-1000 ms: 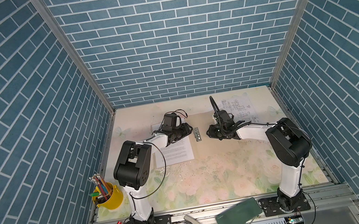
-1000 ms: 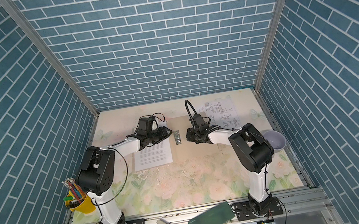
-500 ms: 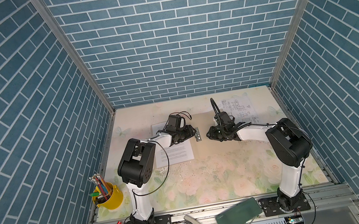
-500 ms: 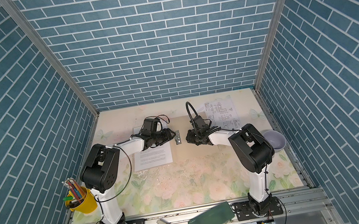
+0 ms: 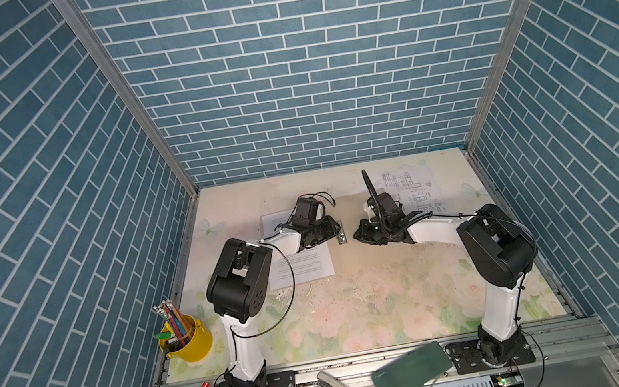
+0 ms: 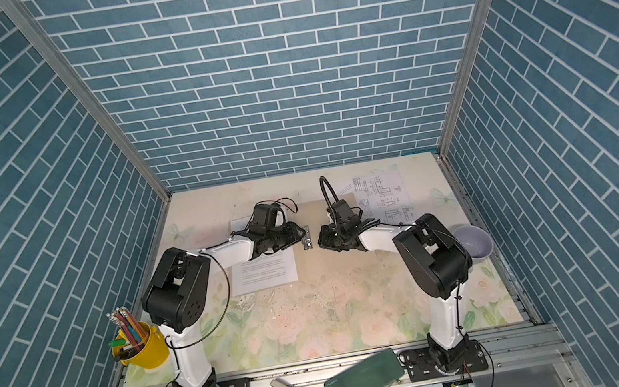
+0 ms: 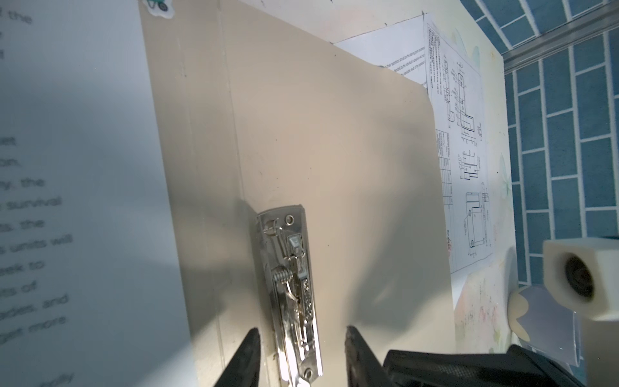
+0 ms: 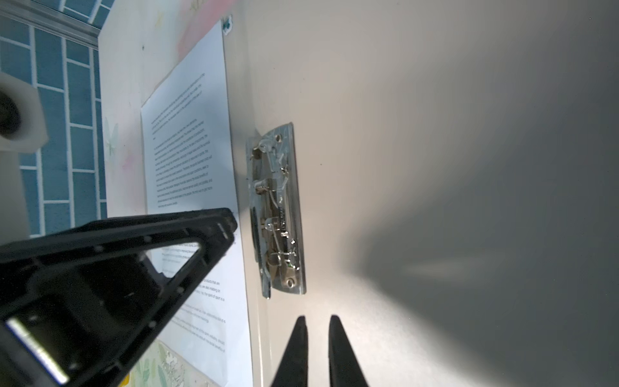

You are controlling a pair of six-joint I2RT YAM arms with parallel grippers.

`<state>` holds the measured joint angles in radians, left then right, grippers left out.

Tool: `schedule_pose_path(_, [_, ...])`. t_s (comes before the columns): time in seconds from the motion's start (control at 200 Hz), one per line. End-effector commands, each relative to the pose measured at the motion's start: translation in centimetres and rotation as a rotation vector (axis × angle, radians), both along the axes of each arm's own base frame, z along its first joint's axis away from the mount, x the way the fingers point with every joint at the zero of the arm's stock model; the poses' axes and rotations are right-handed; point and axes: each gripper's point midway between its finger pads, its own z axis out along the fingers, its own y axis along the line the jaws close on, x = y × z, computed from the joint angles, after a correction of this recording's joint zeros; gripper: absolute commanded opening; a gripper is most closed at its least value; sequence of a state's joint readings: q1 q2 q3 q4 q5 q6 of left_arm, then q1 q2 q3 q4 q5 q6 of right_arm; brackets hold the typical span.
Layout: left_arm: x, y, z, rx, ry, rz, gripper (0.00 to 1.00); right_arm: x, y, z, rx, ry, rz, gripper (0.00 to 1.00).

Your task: Put the files into the folder

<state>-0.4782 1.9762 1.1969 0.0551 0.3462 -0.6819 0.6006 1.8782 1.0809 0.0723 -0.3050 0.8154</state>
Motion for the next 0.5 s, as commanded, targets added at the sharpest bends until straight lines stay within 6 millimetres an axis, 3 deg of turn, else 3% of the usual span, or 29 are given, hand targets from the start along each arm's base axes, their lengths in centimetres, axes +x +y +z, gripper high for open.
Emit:
schedule_pose_path(0.0, [0.4,0.1,-0.9,0.032,0.013,0.014,0.39,-0.6,0.7,-0.6,0.032,0.017,0.012,0.17])
schedule_pose_path(0.175, [1.0,0.0,-0.7,0.039,0.006,0.022,0.33,-0.6,1.2,-0.7,0.043,0.016,0.028,0.18])
schedule_pose_path(0.495, [1.8,0.7,-2.0,0.081,0.024,0.052,0.32,-0.8,2.1,-1.1,0.056,0.017,0.049,0.20])
